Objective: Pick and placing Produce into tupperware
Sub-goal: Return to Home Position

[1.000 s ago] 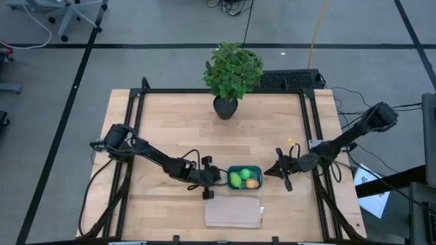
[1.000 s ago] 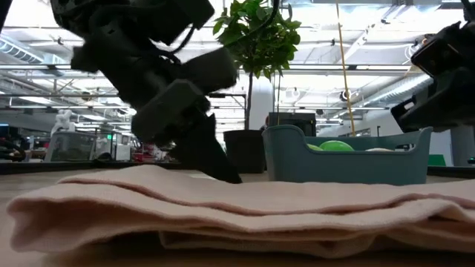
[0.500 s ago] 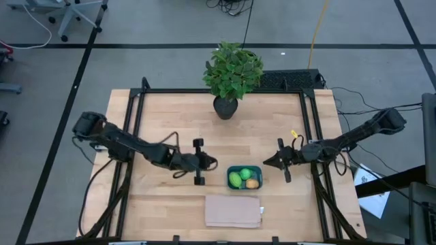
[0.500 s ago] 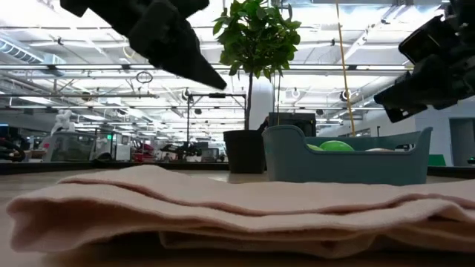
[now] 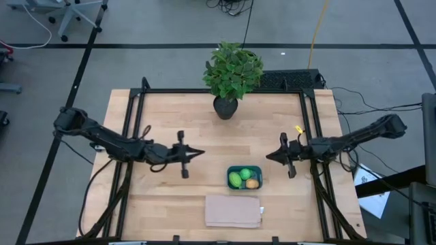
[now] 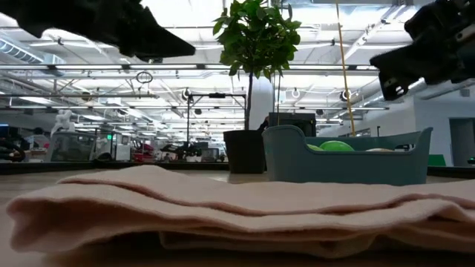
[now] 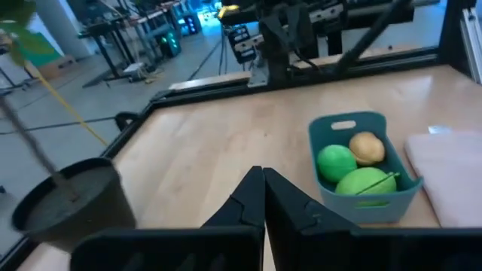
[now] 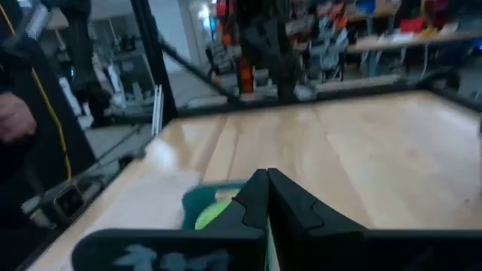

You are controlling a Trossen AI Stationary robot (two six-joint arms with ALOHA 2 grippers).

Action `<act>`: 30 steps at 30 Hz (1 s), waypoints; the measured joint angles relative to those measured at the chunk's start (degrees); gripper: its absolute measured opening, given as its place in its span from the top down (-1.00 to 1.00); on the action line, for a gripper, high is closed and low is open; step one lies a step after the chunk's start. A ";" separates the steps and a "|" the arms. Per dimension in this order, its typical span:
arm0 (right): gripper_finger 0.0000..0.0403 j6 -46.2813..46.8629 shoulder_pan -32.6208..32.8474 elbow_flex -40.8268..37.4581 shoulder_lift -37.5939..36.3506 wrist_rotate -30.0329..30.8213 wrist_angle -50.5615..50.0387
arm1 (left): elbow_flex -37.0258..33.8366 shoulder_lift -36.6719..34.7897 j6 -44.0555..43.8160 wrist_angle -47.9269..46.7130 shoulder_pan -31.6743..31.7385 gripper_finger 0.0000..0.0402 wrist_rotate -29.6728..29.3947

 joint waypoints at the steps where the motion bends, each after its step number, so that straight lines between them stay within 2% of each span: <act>1: 1.00 -0.50 -0.58 0.00 -0.86 -0.05 -0.14 | -0.74 -1.08 -0.14 0.01 0.00 1.00 -0.31; 6: 1.00 -1.76 -4.53 0.00 -4.88 -2.07 -3.55 | -3.08 -4.35 0.69 0.77 -0.04 1.00 -1.19; 11: 1.00 -1.69 -8.03 0.00 -8.16 -7.57 -5.26 | -5.53 -7.54 2.97 4.40 -0.11 1.00 -1.21; 18: 1.00 -1.12 -8.59 0.00 -13.51 -8.94 -8.65 | -7.93 -12.54 8.25 7.67 -0.63 1.00 -0.94; 24: 1.00 -1.50 -8.57 0.00 -18.33 -8.92 -13.08 | -12.66 -23.40 9.22 7.81 1.82 1.00 -1.43; 30: 1.00 -1.93 -8.57 -0.02 -22.22 -8.90 -15.66 | -15.67 -33.36 7.66 4.77 7.72 1.00 0.60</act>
